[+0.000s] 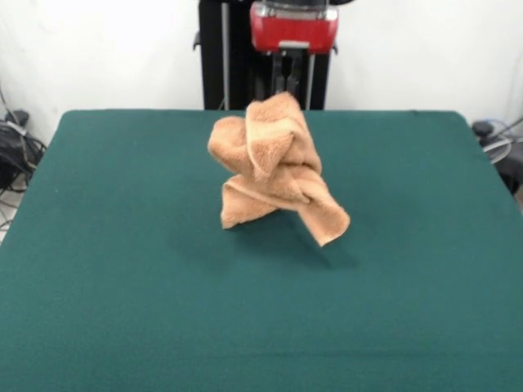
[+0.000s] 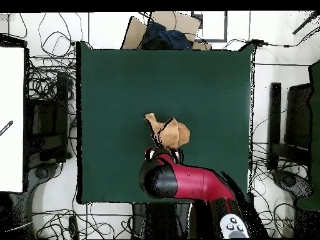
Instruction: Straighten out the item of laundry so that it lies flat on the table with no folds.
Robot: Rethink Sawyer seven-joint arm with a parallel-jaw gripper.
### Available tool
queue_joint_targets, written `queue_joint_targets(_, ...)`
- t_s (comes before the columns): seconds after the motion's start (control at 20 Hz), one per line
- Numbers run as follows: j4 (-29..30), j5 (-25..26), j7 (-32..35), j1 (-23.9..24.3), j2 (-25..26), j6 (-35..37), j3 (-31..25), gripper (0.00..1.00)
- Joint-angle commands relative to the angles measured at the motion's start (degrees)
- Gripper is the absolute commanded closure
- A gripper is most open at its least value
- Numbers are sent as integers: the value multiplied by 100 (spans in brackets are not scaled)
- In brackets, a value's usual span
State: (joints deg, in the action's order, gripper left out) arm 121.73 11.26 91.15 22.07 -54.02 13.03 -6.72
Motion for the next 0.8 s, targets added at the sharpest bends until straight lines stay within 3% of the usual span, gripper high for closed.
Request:
queue_joint_targets(0.05,389,-441,976,-165,-547,861,-24,100)
queue_joint_targets(0.65,178,-560,965,-407,-813,1370,109,100)
queue_joint_targets(0.75,409,-651,983,-274,-780,1041,-6,100)
queue_joint_targets(0.8,255,-582,1024,-459,-829,1307,142,100)
